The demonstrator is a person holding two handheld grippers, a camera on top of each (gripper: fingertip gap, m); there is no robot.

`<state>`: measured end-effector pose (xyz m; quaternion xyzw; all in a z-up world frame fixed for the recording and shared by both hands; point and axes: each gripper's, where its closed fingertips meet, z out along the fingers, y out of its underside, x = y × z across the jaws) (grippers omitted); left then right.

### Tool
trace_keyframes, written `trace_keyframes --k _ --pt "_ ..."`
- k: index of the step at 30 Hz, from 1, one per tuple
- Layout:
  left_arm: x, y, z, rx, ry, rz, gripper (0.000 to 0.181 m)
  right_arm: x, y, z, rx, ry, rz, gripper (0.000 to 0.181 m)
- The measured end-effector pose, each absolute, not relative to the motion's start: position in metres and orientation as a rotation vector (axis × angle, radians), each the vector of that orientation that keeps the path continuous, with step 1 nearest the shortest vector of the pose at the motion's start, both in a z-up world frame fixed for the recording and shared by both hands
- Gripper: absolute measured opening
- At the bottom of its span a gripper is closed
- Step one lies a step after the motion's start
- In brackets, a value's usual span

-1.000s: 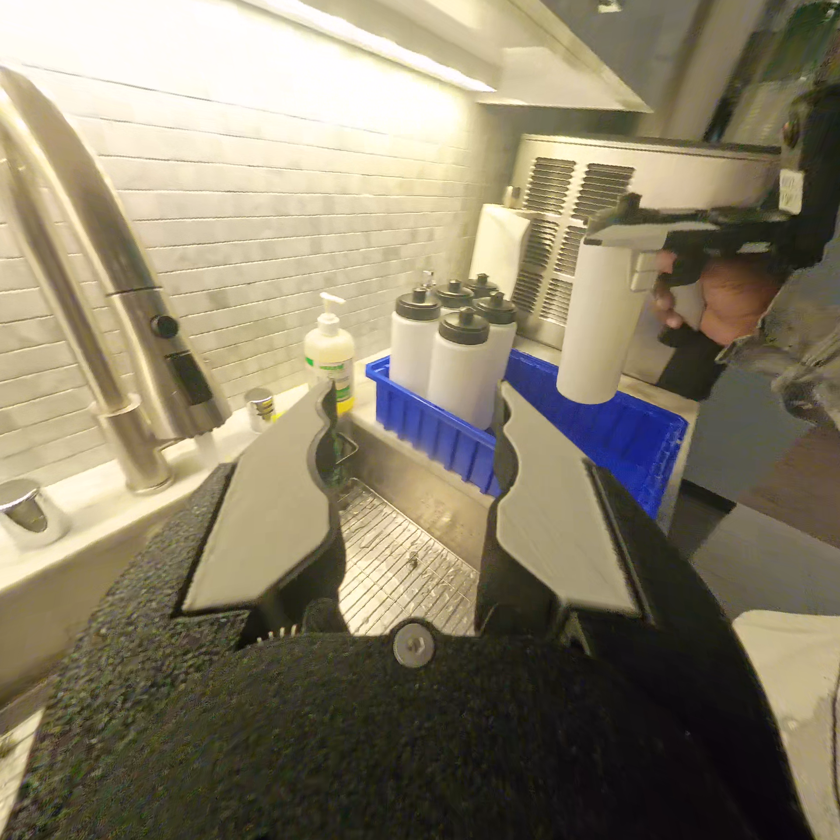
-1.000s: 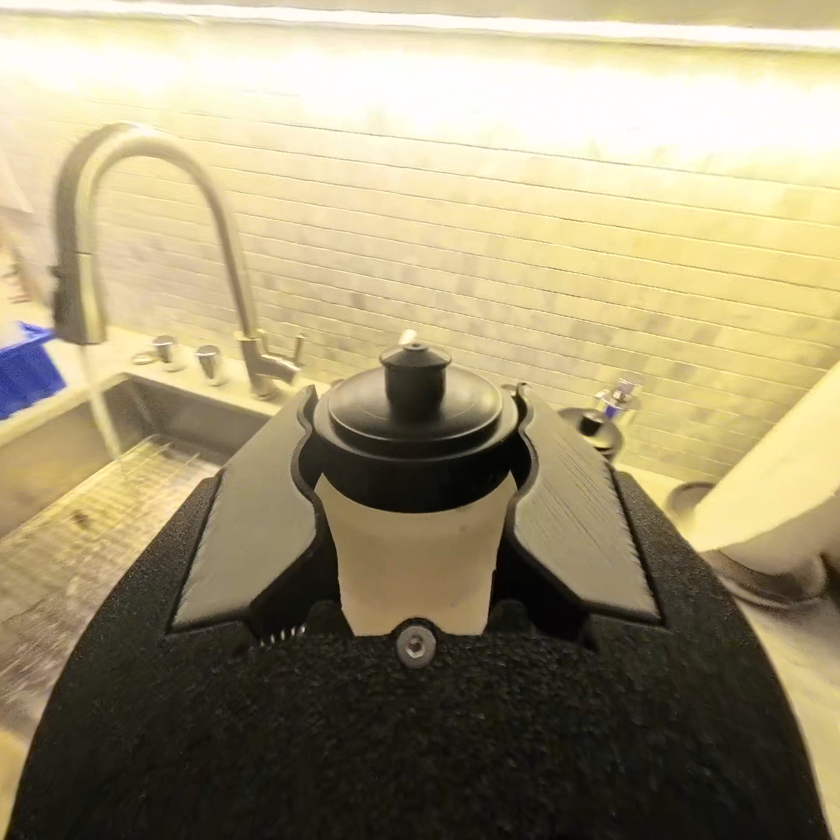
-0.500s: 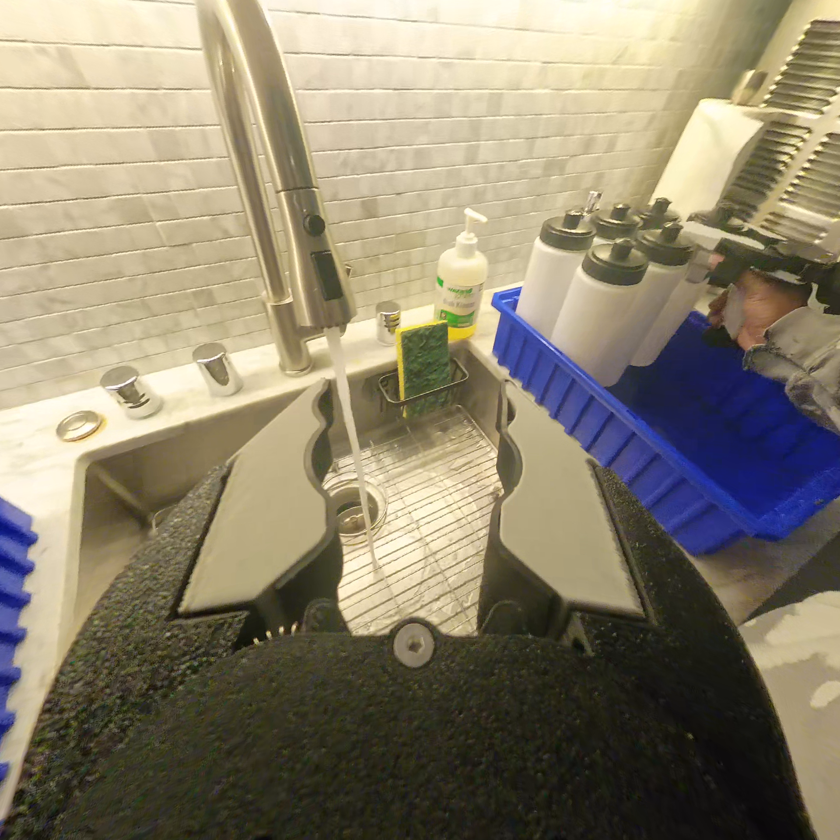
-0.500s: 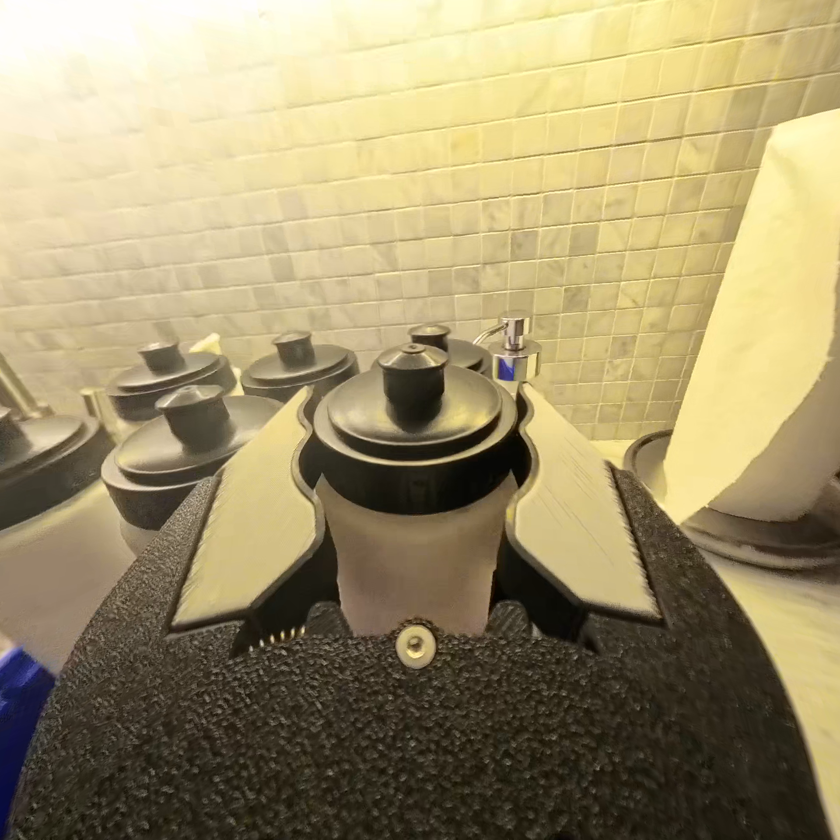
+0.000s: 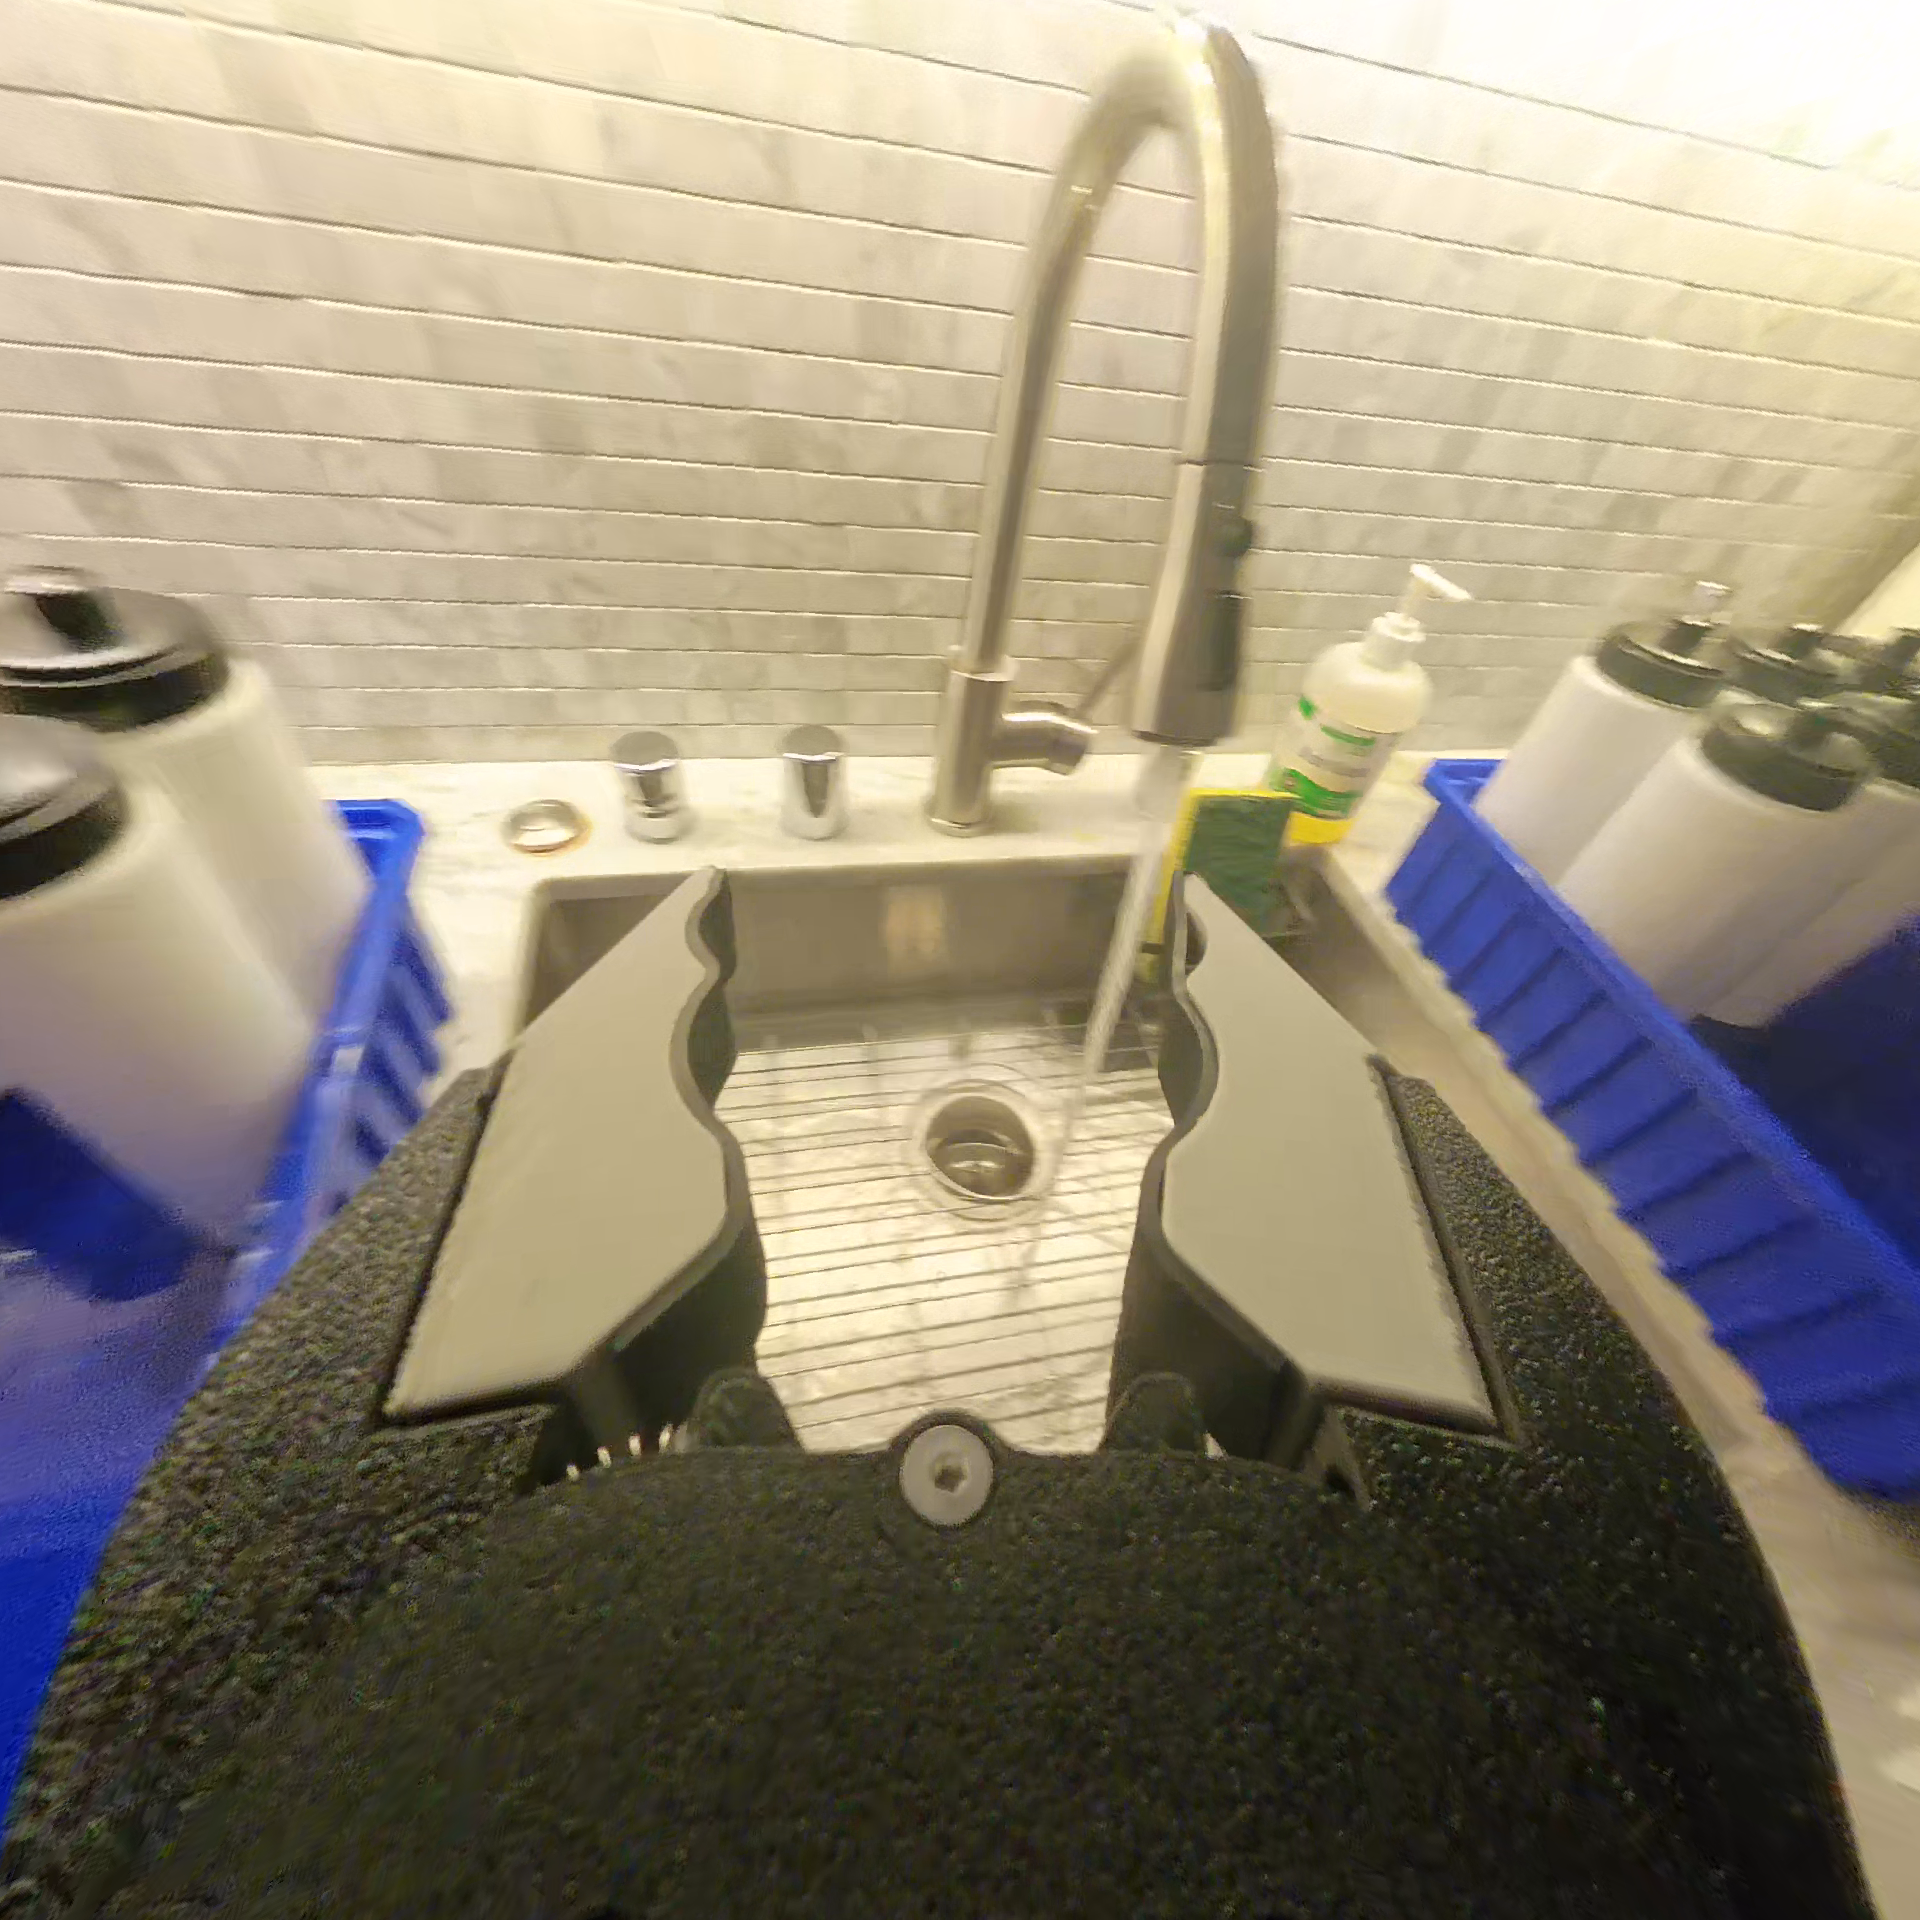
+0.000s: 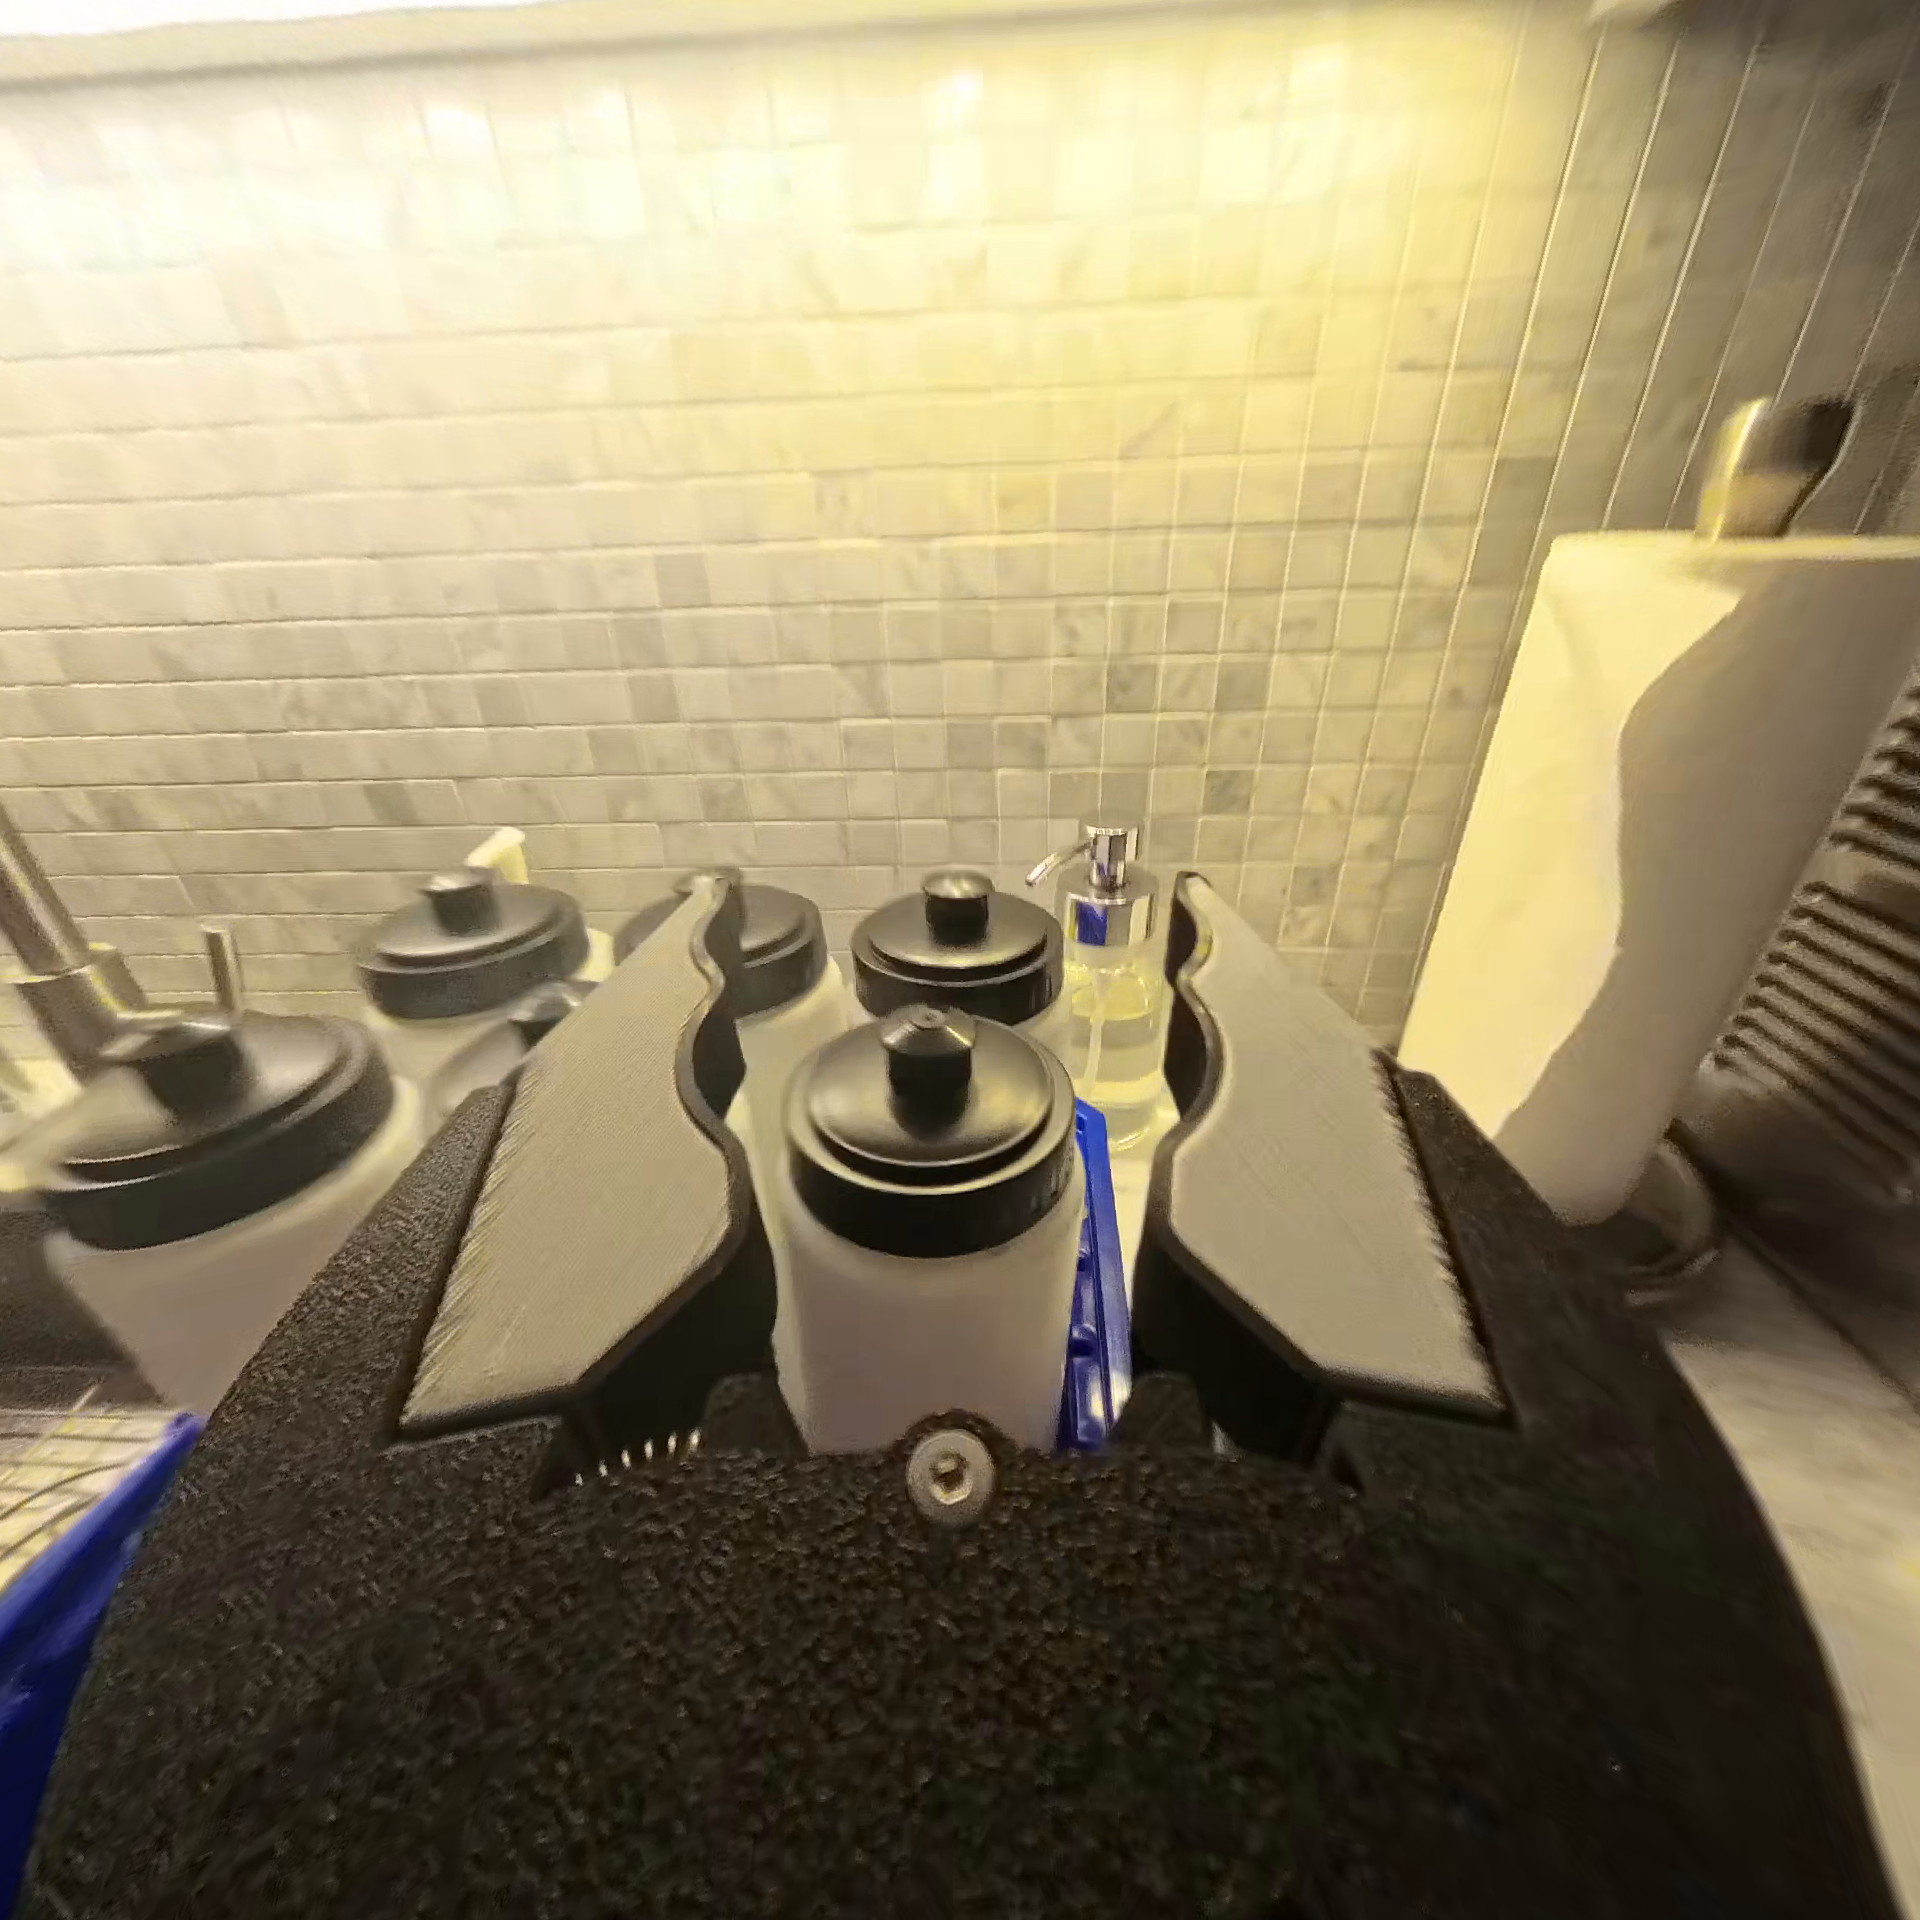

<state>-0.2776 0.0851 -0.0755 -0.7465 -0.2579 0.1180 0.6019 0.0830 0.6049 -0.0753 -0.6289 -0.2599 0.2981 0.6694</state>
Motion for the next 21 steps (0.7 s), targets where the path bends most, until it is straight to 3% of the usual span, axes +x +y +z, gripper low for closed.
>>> trace_keyframes --k 8,15,17,18,21 --pt "-0.439 -0.025 -0.12 -1.754 -0.826 0.457 0.088 0.063 0.473 -0.035 -1.412 -0.783 0.695 0.072" --pt "-0.521 0.012 -0.196 -1.91 -0.67 0.297 0.114 -0.024 0.338 -0.038 -1.437 -0.892 0.781 0.068" --pt "-0.532 0.023 -0.218 -1.976 -0.642 0.273 0.108 -0.058 0.297 -0.032 -1.42 -0.942 0.831 0.069" --pt "-0.533 0.026 -0.224 -1.999 -0.617 0.263 0.095 -0.076 0.276 -0.027 -1.414 -0.971 0.867 0.068" --pt "-0.52 0.025 -0.202 -1.99 -0.475 0.309 0.091 -0.133 0.204 -0.011 -1.404 -1.079 1.042 0.07"
